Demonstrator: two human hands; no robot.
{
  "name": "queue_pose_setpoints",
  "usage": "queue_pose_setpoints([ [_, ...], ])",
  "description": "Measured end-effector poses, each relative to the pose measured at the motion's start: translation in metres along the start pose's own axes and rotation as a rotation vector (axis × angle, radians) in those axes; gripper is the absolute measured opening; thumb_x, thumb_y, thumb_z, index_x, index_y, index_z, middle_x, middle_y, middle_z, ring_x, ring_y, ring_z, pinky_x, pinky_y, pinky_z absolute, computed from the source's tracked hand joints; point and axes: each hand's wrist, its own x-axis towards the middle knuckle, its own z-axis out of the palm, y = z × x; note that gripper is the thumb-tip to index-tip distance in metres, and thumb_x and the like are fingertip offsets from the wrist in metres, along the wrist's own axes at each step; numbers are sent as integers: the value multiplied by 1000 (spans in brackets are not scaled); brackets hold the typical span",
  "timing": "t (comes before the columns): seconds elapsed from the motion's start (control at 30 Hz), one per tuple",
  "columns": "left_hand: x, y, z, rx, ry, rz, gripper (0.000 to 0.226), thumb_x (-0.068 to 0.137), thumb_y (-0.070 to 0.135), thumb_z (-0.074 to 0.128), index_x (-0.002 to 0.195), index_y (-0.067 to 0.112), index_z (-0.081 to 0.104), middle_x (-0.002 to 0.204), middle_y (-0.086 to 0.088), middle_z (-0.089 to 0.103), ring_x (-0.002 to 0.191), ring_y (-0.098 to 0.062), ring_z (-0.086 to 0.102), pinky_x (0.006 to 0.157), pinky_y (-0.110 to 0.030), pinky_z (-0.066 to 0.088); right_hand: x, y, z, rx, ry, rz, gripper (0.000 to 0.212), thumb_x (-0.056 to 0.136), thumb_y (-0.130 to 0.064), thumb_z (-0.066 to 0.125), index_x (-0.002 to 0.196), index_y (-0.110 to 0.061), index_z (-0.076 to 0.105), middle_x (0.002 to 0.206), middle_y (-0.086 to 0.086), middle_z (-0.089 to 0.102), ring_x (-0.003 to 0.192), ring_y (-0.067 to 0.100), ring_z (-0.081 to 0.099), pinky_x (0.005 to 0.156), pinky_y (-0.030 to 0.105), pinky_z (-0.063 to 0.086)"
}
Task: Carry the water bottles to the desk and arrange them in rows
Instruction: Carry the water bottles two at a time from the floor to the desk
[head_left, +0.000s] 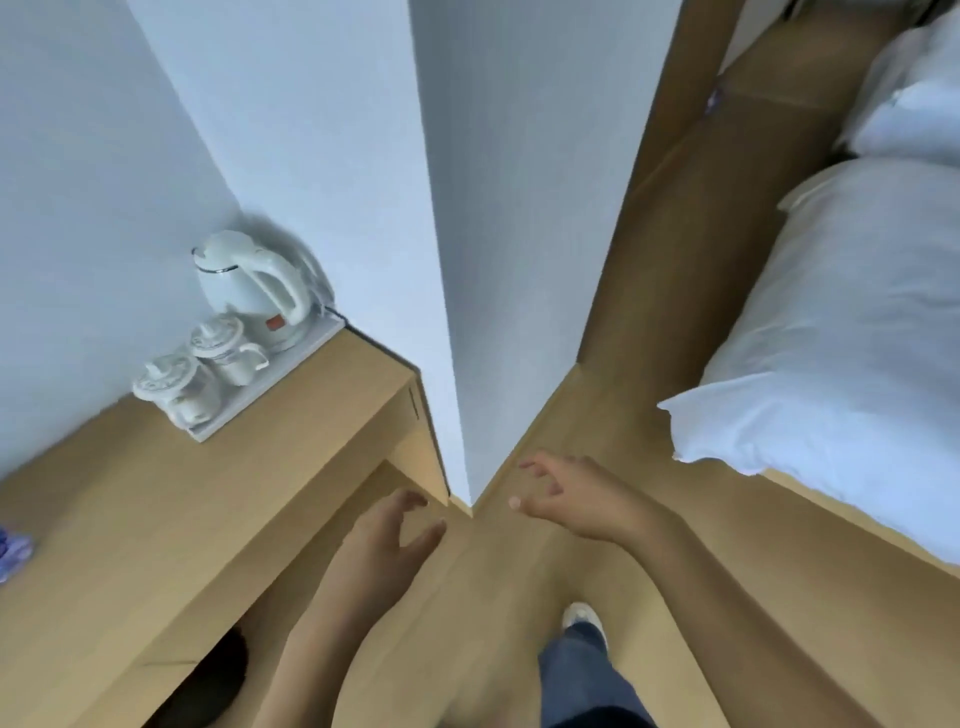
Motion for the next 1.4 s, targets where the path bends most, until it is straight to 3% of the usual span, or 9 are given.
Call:
queue_pose_setpoints([
  [0.17, 80, 112, 74, 91, -128, 125, 32, 89, 50, 59, 117, 35, 54, 114, 18, 57, 93, 2, 54, 76, -22, 42, -11, 101, -87, 103, 128, 160, 57, 95, -43, 60, 145, -23, 41, 148, 1, 46, 126, 16, 51, 98, 29, 46],
  [0.27, 120, 180, 120, 105, -195, 167, 35, 93, 43, 59, 123, 26, 54, 125, 9, 58, 107, -9, 56, 85, -26, 43, -15, 153, -135, 155, 203, 234, 55, 95, -43, 59, 144, -23, 42, 146, 2, 47, 121, 16, 54, 95, 29, 47],
  [0.33, 141, 219, 147, 176, -266, 196, 37, 94, 47, 54, 126, 29, 50, 128, 12, 54, 114, -9, 54, 84, -25, 40, -19, 185, -164, 196, 261, 287, 55, 94, -47, 59, 142, -27, 44, 144, -1, 48, 121, 15, 54, 95, 31, 48],
  [0.53, 206, 296, 196, 341, -547, 268, 46, 96, 54, 44, 134, 29, 42, 130, 11, 51, 95, -2, 50, 67, -15, 35, -8, 256, -226, 335, 343, 403, 50, 91, -51, 62, 136, -33, 49, 136, -4, 53, 112, 10, 57, 88, 27, 48],
  [0.7, 293, 344, 219, 472, -575, 313, 46, 97, 53, 41, 134, 26, 41, 135, 7, 52, 117, -11, 53, 82, -22, 36, 44, 295, -274, 370, 321, 466, 48, 90, -52, 61, 133, -36, 48, 131, -9, 52, 107, 5, 55, 76, 20, 42],
  [1.0, 521, 460, 232, 598, -610, 378, 53, 98, 55, 39, 140, 23, 36, 143, 3, 48, 127, -18, 52, 100, -30, 42, 210, 328, -458, 332, 362, 432, 49, 93, -52, 58, 135, -30, 48, 137, -5, 54, 110, 6, 52, 83, 20, 41],
  [1.17, 626, 532, 234, 588, -437, 469, 46, 98, 54, 39, 128, 19, 46, 114, 2, 62, 106, -15, 62, 88, -25, 48, 280, 343, -553, 418, 434, 388, 50, 92, -53, 60, 135, -30, 49, 133, -7, 56, 103, 4, 57, 70, 10, 42],
  [1.4, 756, 620, 295, 603, -660, 488, 50, 99, 52, 39, 139, 23, 38, 131, 3, 55, 115, -15, 56, 90, -28, 45, 372, 418, -673, 448, 315, 440, 53, 92, -53, 59, 139, -31, 47, 133, -6, 56, 105, 5, 52, 76, 12, 39],
])
